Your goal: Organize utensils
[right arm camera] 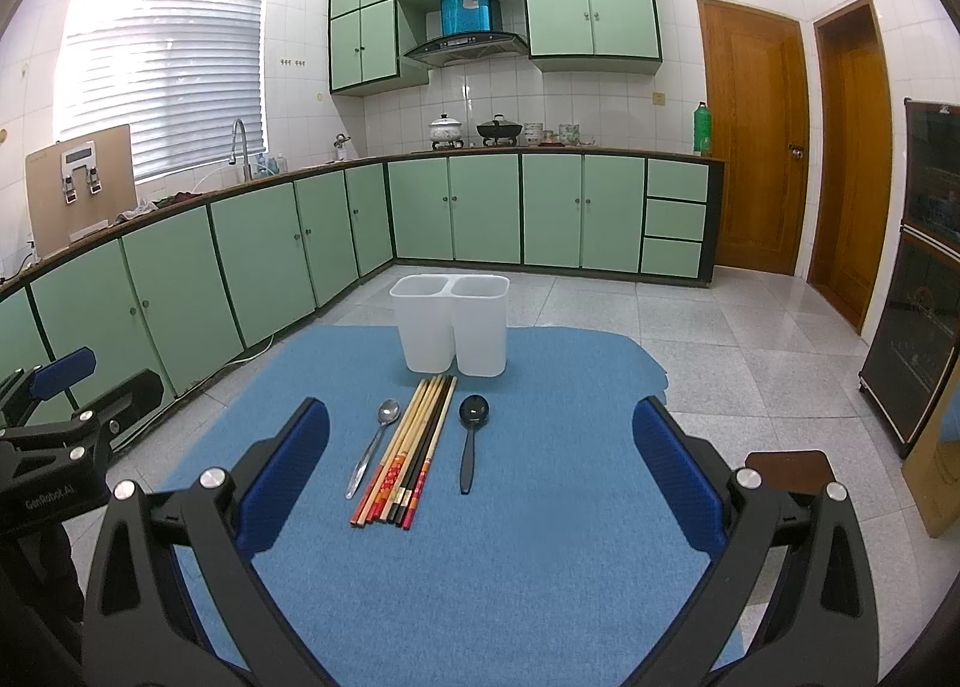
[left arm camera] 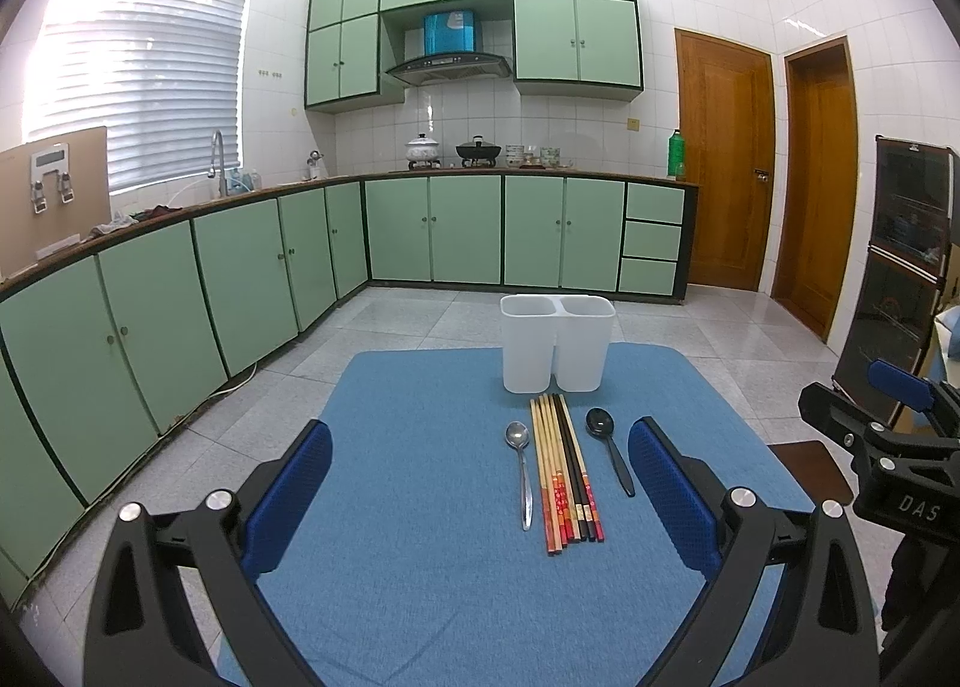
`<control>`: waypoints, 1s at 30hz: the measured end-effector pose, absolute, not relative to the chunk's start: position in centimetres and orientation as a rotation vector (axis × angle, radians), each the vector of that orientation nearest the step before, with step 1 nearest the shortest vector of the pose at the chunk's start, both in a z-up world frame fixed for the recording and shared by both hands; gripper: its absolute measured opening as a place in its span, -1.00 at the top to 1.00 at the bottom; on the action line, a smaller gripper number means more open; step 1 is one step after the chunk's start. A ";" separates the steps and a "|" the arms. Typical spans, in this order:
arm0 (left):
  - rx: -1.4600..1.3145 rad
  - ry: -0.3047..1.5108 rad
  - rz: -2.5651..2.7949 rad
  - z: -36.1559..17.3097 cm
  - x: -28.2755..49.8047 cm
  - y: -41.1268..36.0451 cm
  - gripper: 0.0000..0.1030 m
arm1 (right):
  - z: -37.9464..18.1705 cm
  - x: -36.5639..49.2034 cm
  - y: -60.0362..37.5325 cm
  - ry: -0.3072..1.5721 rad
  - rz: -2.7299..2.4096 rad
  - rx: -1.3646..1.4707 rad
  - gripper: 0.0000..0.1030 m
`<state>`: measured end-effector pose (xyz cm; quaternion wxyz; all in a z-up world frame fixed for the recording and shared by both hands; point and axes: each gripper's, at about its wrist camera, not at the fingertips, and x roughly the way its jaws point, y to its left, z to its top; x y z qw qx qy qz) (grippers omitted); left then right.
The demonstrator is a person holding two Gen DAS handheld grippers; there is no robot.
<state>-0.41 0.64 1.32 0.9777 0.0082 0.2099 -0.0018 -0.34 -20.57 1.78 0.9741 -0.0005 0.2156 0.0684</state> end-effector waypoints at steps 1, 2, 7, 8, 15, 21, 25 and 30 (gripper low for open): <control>0.016 0.423 -0.004 1.4 -0.4 0.7 -0.88 | 1.8 -0.4 -20.7 0.437 0.140 0.000 -0.90; 0.016 0.423 -0.003 1.5 -0.4 0.7 -0.88 | 1.8 -0.3 -20.6 0.436 0.139 0.000 -0.90; 0.016 0.423 -0.004 1.5 -0.4 0.7 -0.88 | 1.8 -0.3 -20.7 0.435 0.138 0.001 -0.90; 0.017 0.422 -0.004 1.3 -0.4 0.6 -0.88 | 1.8 -0.3 -20.7 0.435 0.138 0.001 -0.90; 0.017 0.423 -0.004 1.3 -0.4 0.7 -0.88 | 1.8 -0.3 -20.8 0.436 0.138 0.002 -0.90; 0.014 0.425 0.000 1.4 -0.4 1.2 -0.88 | 1.6 -0.1 -20.9 0.439 0.138 0.003 -0.90; 0.012 0.429 0.005 1.2 -0.2 1.5 -0.88 | 1.4 0.0 -21.0 0.441 0.136 0.004 -0.90; 0.025 0.438 0.016 0.5 0.8 1.2 -0.88 | 0.8 1.4 -21.4 0.459 0.134 0.011 -0.90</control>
